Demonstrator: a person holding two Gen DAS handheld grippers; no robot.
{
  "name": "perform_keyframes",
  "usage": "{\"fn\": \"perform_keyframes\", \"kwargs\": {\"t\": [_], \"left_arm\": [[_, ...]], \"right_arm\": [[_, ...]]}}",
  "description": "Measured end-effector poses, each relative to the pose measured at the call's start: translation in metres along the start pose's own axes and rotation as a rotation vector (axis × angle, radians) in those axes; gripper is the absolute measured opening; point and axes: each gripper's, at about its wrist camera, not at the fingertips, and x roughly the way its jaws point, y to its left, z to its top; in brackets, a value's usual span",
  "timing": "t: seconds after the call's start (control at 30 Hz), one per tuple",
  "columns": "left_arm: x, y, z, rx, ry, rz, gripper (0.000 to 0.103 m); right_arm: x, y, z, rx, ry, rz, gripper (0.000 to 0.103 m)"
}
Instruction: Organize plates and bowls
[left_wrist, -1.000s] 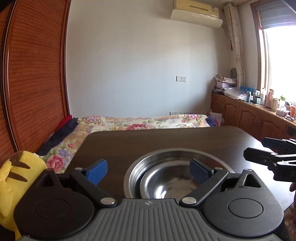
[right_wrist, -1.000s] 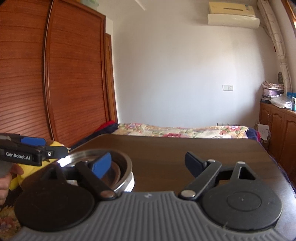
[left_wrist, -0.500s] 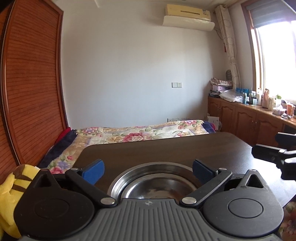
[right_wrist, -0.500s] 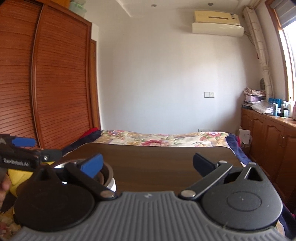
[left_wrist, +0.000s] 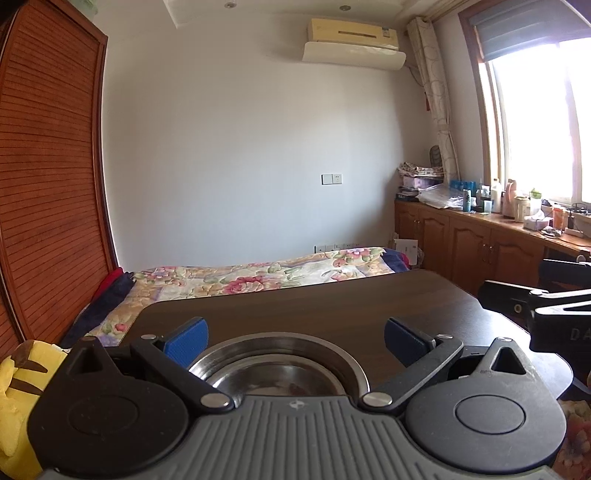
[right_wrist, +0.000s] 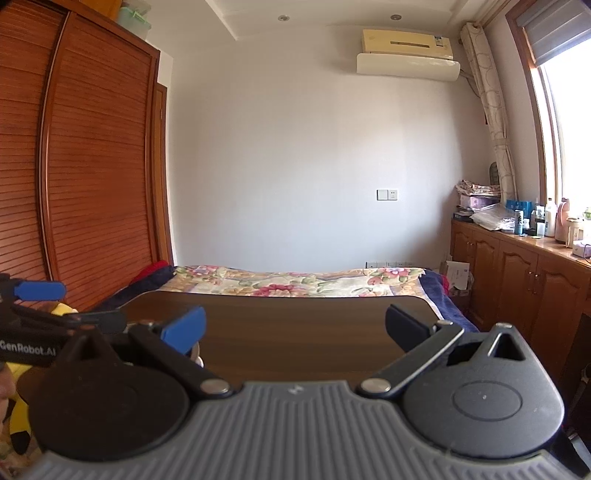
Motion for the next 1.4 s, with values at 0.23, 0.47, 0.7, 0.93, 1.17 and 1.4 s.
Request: {"fn": "perform_keyframes", "kwargs": {"t": [0.23,0.47,0.7,0.93,1.17,1.4], "left_arm": [[-0.005,0.0,-0.014,0.001,0.023,-0.001,0.103],[-0.001,0.009,-0.029,-0.023,0.045,0.02,0.103],[0.004,0.018,-0.042,-0.049,0.071,0.049,0.103],[0.003,0.017,-0.044,-0.051,0.07,0.06,0.103],[0.002,0.016,-0.045,-0.05,0.072,0.059,0.103],[0.001,0.018,-0.045,-0.051,0.07,0.061,0.103]], "right_arm": [[-0.003,0.005,-0.012,0.007,0.008,-0.011,0.103],[-0.008,0.008,-0.023,-0.01,-0.024,-0.025,0.103],[-0.003,0.006,-0.031,-0.012,-0.009,-0.045,0.103],[0.0,0.008,-0.035,-0.024,0.007,-0.06,0.103],[-0.002,0.009,-0.034,-0.029,0.007,-0.061,0.103],[-0.003,0.008,-0.035,-0.028,0.009,-0.06,0.103]]}}
